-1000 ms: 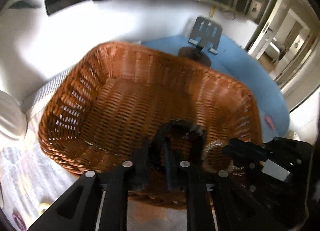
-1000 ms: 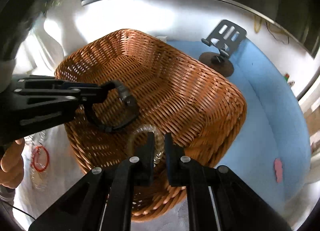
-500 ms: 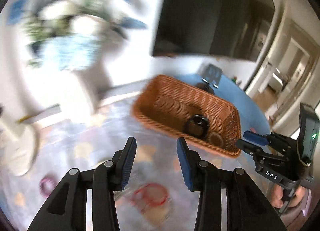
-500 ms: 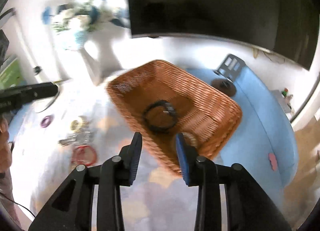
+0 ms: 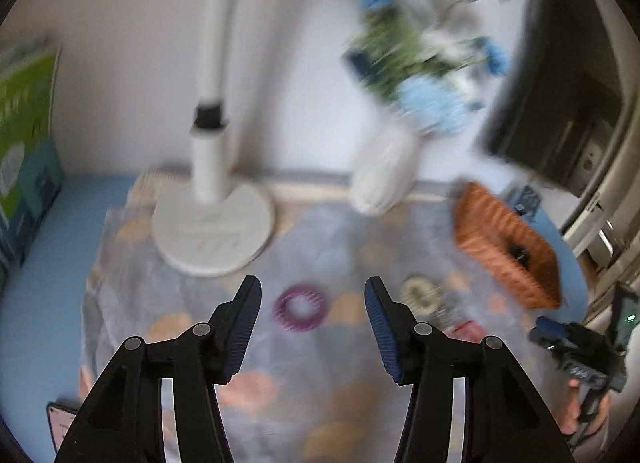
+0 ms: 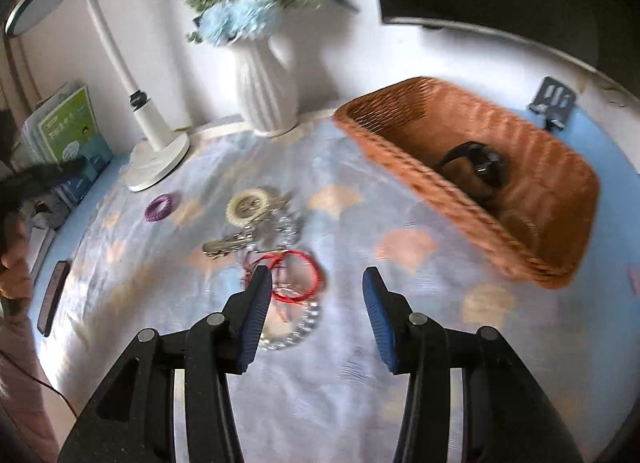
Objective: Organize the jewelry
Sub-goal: 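Move the left tool to the purple coil hair tie while the right tool approaches another bead bracelet, then close the left tool on the purple hair tie while the right tool grips the bead bracelet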
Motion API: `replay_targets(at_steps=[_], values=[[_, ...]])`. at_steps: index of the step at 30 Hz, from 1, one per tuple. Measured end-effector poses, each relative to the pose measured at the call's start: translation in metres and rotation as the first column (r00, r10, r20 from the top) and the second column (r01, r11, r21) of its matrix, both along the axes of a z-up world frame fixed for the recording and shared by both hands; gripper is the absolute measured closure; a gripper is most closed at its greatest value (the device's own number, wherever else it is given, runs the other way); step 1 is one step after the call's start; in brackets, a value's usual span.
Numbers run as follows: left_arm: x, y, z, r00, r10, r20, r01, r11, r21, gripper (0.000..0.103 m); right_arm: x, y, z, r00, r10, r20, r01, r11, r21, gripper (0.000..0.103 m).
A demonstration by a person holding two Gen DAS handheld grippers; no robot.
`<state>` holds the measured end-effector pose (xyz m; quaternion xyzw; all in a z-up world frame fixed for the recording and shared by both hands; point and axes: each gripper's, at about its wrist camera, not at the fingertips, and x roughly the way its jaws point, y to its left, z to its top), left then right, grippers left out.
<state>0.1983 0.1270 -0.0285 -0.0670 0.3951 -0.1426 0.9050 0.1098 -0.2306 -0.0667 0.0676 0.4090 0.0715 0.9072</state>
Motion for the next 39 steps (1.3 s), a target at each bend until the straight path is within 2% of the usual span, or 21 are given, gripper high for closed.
replay_targets(at_steps=[3,6,10,15,19,23,29,30,31,33,36,39], values=[[0.021,0.009,-0.037,0.995,-0.004,-0.099,0.002,1.000,-0.021,0.047,0.006,0.007,-0.011,0.999,0.007,-0.032,-0.007,1.000,-0.002,0.054],[0.035,-0.001,-0.058,0.989,-0.027,-0.144,0.026,1.000,-0.014,0.047,0.009,0.007,-0.020,0.999,0.002,-0.055,-0.001,1.000,0.006,0.054],[0.040,-0.018,-0.067,0.992,-0.022,-0.126,0.026,0.999,0.034,0.047,0.007,-0.005,-0.029,0.997,-0.028,-0.074,0.032,0.998,0.047,0.054],[0.047,-0.019,-0.082,0.991,-0.011,-0.136,0.015,0.999,0.029,0.047,0.007,-0.017,-0.037,0.993,-0.050,-0.108,0.058,0.995,0.075,0.054],[0.048,-0.017,-0.088,0.990,-0.005,-0.139,0.007,1.000,0.019,0.047,0.001,-0.007,-0.044,0.992,-0.003,-0.126,0.016,0.995,0.099,0.055],[0.050,-0.016,-0.090,0.991,0.006,-0.134,-0.003,1.000,0.023,0.047,0.000,0.015,-0.055,0.990,0.012,-0.142,-0.010,1.000,0.016,0.069],[0.055,-0.022,-0.099,0.989,0.003,-0.145,0.004,0.999,0.050,0.048,0.008,0.031,-0.061,0.994,-0.008,-0.109,-0.002,0.996,-0.092,0.073],[0.055,-0.023,-0.100,0.989,0.002,-0.146,0.007,0.998,0.057,0.049,0.008,0.035,-0.060,0.995,-0.006,-0.104,-0.006,0.993,-0.120,0.084],[0.055,-0.023,-0.100,0.989,0.003,-0.147,0.007,0.998,0.063,0.051,0.005,0.043,-0.061,0.996,0.009,-0.092,-0.025,0.983,-0.184,0.091],[0.056,-0.023,-0.102,0.988,0.002,-0.153,0.007,0.998,0.062,0.054,-0.003,0.051,-0.060,0.995,0.052,-0.085,-0.071,0.970,-0.233,0.093],[0.055,-0.019,-0.102,0.988,0.004,-0.153,0.005,0.999,0.054,0.057,-0.021,0.049,-0.060,0.990,0.103,-0.098,-0.123,0.965,-0.230,0.093],[0.054,-0.017,-0.103,0.988,-0.001,-0.155,0.008,0.999,0.042,0.057,-0.037,0.038,-0.059,0.989,0.097,-0.108,-0.121,0.963,-0.243,0.093]])
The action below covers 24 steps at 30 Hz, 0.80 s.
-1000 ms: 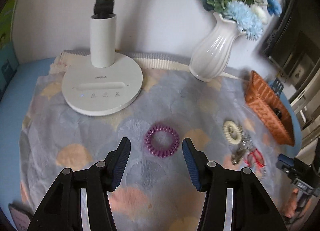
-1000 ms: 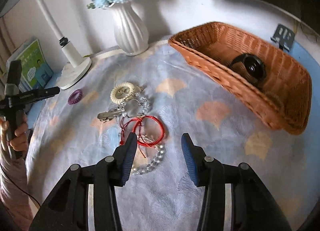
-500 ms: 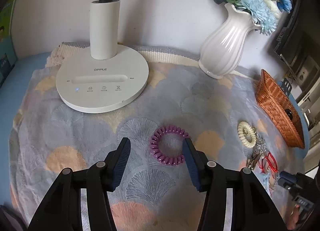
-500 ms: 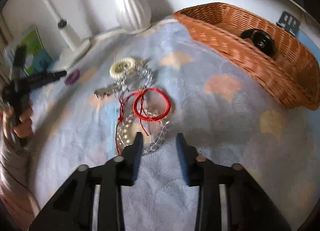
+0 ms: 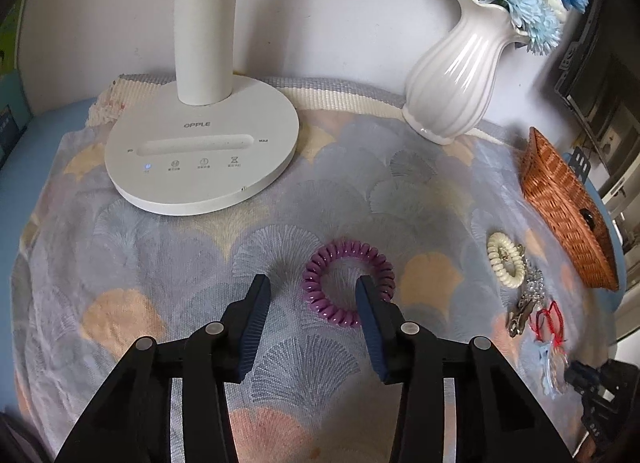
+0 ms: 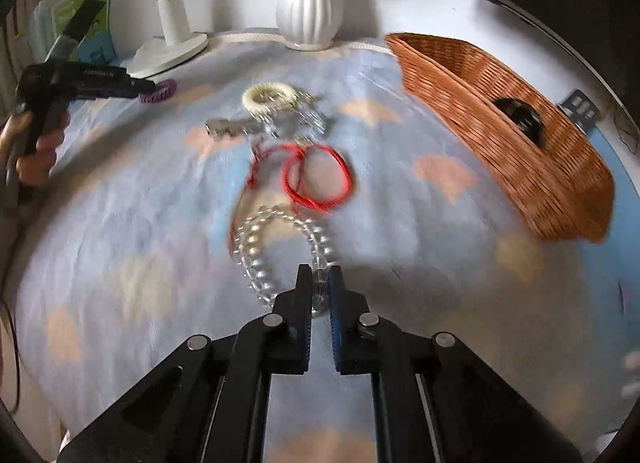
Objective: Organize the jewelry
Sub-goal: 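Close the left tool on the purple hair tie while the right tool grips the bead bracelet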
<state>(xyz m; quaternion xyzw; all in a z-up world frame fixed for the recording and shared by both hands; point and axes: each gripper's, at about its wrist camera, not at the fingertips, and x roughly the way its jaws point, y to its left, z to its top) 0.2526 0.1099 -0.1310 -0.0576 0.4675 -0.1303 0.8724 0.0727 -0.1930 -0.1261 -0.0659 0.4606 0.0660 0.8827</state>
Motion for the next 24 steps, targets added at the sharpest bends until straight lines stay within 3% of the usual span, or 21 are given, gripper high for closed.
replay_targets(at_steps=[6,10,12,14,15,18,24], values=[[-0.003,-0.004,0.000,1.000,-0.017,0.009,0.017,1.000,0.023,0.058,-0.016,-0.028,0.000,0.998,-0.070,0.008,0.070,0.997,0.027,0.093],[-0.001,-0.010,0.000,1.000,-0.014,0.020,0.013,0.998,0.061,0.059,-0.015,-0.016,-0.002,0.997,-0.068,0.046,0.070,0.997,-0.046,0.092],[0.000,-0.015,-0.001,0.999,-0.009,0.033,0.005,0.994,0.111,0.068,-0.012,-0.010,-0.003,0.996,-0.065,0.067,0.071,0.994,-0.083,0.092],[-0.002,-0.023,-0.002,0.999,-0.014,0.047,0.006,0.986,0.167,0.092,-0.012,-0.006,-0.004,0.995,-0.055,0.081,0.064,0.992,-0.108,0.092],[-0.004,-0.026,-0.001,0.998,-0.023,0.050,0.014,0.984,0.176,0.092,-0.012,-0.006,-0.005,0.995,-0.052,0.083,0.061,0.992,-0.112,0.093],[-0.009,-0.030,0.001,0.997,-0.049,0.052,0.039,0.983,0.182,0.092,-0.013,-0.013,-0.003,0.997,-0.051,0.066,0.054,0.997,-0.058,0.093],[-0.025,-0.043,0.025,0.989,-0.120,0.083,0.110,0.987,0.113,0.092,-0.029,-0.042,0.021,0.994,-0.078,0.071,0.072,0.994,0.079,0.093]])
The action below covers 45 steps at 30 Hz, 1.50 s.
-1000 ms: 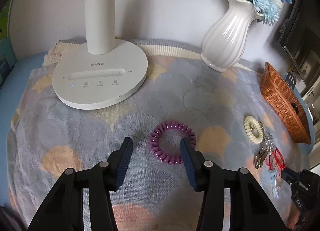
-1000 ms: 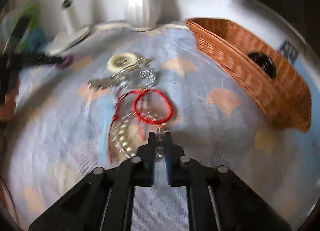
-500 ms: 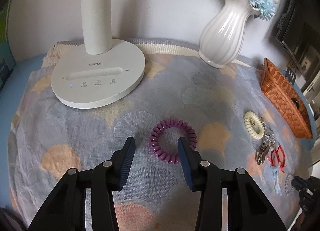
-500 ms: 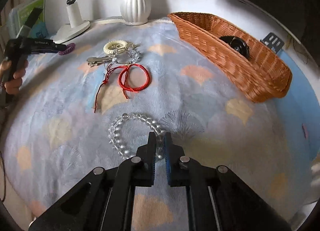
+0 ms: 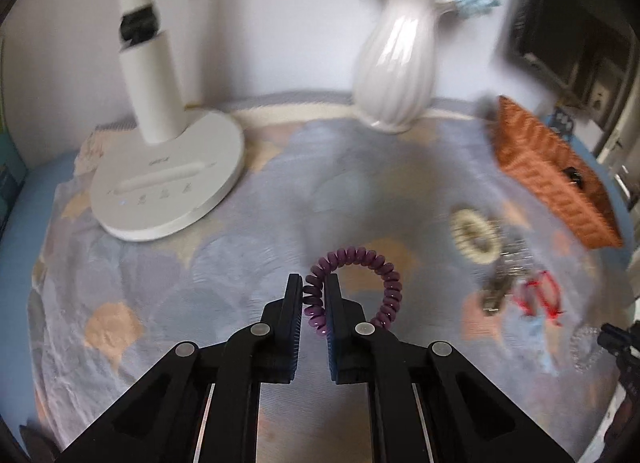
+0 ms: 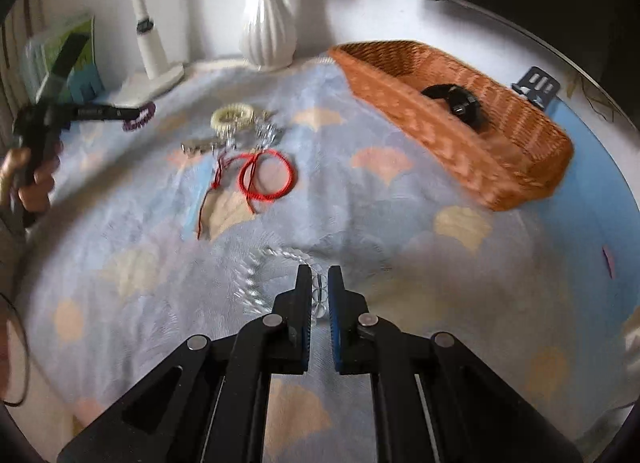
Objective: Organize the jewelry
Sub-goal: 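Close the left tool on the purple hair tie while the right tool grips the bead bracelet, then carry both items over the wicker basket and release them inside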
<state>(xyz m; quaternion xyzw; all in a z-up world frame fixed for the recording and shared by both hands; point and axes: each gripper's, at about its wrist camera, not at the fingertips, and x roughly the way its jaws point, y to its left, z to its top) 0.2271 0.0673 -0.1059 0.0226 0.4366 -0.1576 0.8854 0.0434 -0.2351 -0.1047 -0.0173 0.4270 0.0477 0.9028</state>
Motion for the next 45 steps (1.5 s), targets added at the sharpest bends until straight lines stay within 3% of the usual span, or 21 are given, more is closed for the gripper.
replay_targets(at_steps=[6,11,16,21,27,33,38,45], values=[[-0.027,-0.039,0.034,0.993,-0.101,0.059,0.100,0.995,0.024,0.092,-0.015,-0.020,0.031,0.998,-0.020,0.053,0.019,1.000,0.010,0.093],[-0.043,-0.090,0.072,0.969,-0.215,0.125,0.211,0.977,0.039,0.092,-0.022,-0.042,0.066,0.991,-0.038,0.126,0.039,0.999,-0.008,0.093],[-0.042,-0.155,0.099,0.935,-0.314,0.162,0.312,0.949,0.039,0.092,-0.017,-0.082,0.108,0.963,-0.117,0.243,0.125,0.992,-0.018,0.093],[-0.026,-0.226,0.108,0.909,-0.392,0.142,0.398,0.917,-0.011,0.092,0.013,-0.119,0.126,0.933,-0.189,0.306,0.195,0.981,0.011,0.093],[-0.016,-0.300,0.086,0.885,-0.456,0.095,0.459,0.889,-0.002,0.092,0.069,-0.150,0.106,0.939,-0.219,0.265,0.222,0.975,0.021,0.093],[-0.012,-0.351,0.057,0.864,-0.502,0.045,0.502,0.865,0.009,0.092,0.106,-0.177,0.074,0.964,-0.209,0.164,0.194,0.975,0.106,0.094],[-0.012,-0.366,0.040,0.851,-0.525,0.006,0.525,0.851,-0.010,0.092,0.112,-0.186,0.062,0.972,-0.189,0.140,0.167,0.973,0.157,0.094],[-0.014,-0.376,0.026,0.854,-0.519,-0.021,0.520,0.854,0.015,0.092,0.121,-0.190,0.048,0.979,-0.187,0.086,0.171,0.971,0.166,0.093]])
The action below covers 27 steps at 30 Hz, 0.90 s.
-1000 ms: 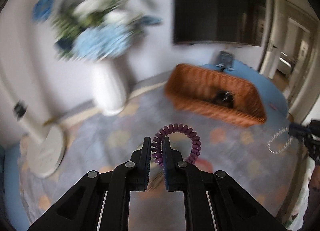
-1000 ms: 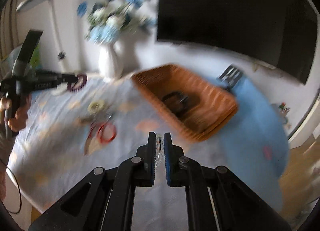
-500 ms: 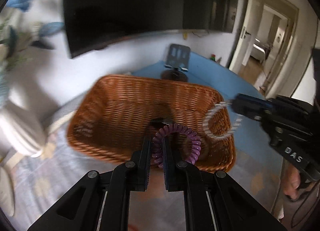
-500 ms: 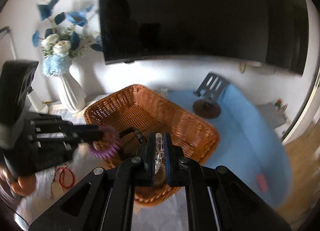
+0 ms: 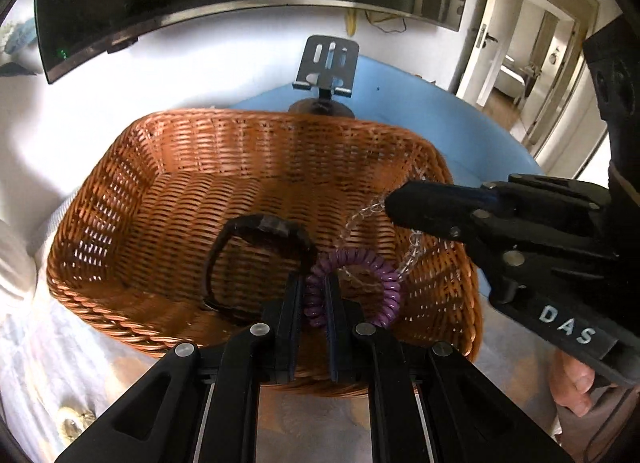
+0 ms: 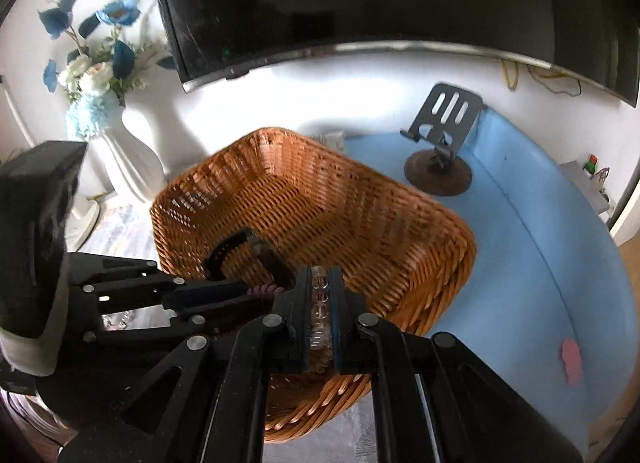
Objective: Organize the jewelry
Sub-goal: 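Carry both items over the wicker basket and release them inside, then move the left tool to the cream coil hair tie while the right tool approaches the red string bracelet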
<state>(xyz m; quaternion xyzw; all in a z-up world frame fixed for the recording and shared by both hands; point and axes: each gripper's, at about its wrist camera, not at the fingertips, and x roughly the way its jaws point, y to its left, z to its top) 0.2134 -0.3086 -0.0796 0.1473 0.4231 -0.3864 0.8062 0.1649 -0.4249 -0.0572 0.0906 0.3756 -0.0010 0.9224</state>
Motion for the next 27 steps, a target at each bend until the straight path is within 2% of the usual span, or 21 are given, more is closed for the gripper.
replay_targets(at_steps=[4,5,7,10,15,21,27], values=[[-0.004,0.009,0.005,1.000,0.002,-0.002,-0.002,1.000,-0.012,0.077,-0.001,-0.002,-0.004,1.000,-0.004,-0.023,0.004,1.000,0.004,0.093],[-0.005,0.014,0.008,1.000,0.005,0.000,-0.005,1.000,-0.023,0.071,-0.003,-0.002,-0.003,1.000,-0.011,-0.022,0.011,1.000,-0.004,0.091],[-0.005,0.027,0.016,1.000,0.021,0.003,-0.021,0.999,-0.043,0.064,-0.008,-0.002,0.001,0.999,-0.030,-0.015,0.030,0.999,-0.026,0.087],[-0.005,0.051,0.029,0.999,0.053,0.012,-0.052,0.996,-0.072,0.063,-0.017,0.000,0.012,0.999,-0.045,0.004,0.045,0.998,-0.041,0.077],[-0.010,0.105,0.052,0.991,0.125,0.045,-0.120,0.987,-0.103,0.063,-0.036,0.011,0.035,0.998,-0.044,0.043,0.046,0.998,-0.048,0.075],[-0.019,0.187,0.079,0.965,0.236,0.113,-0.218,0.964,-0.150,0.063,-0.062,0.068,0.058,0.993,0.061,0.097,-0.051,0.994,-0.100,0.075],[-0.034,0.263,0.089,0.938,0.320,0.132,-0.292,0.937,-0.192,0.063,-0.069,0.120,0.060,0.978,0.183,0.099,-0.180,0.983,-0.038,0.075]])
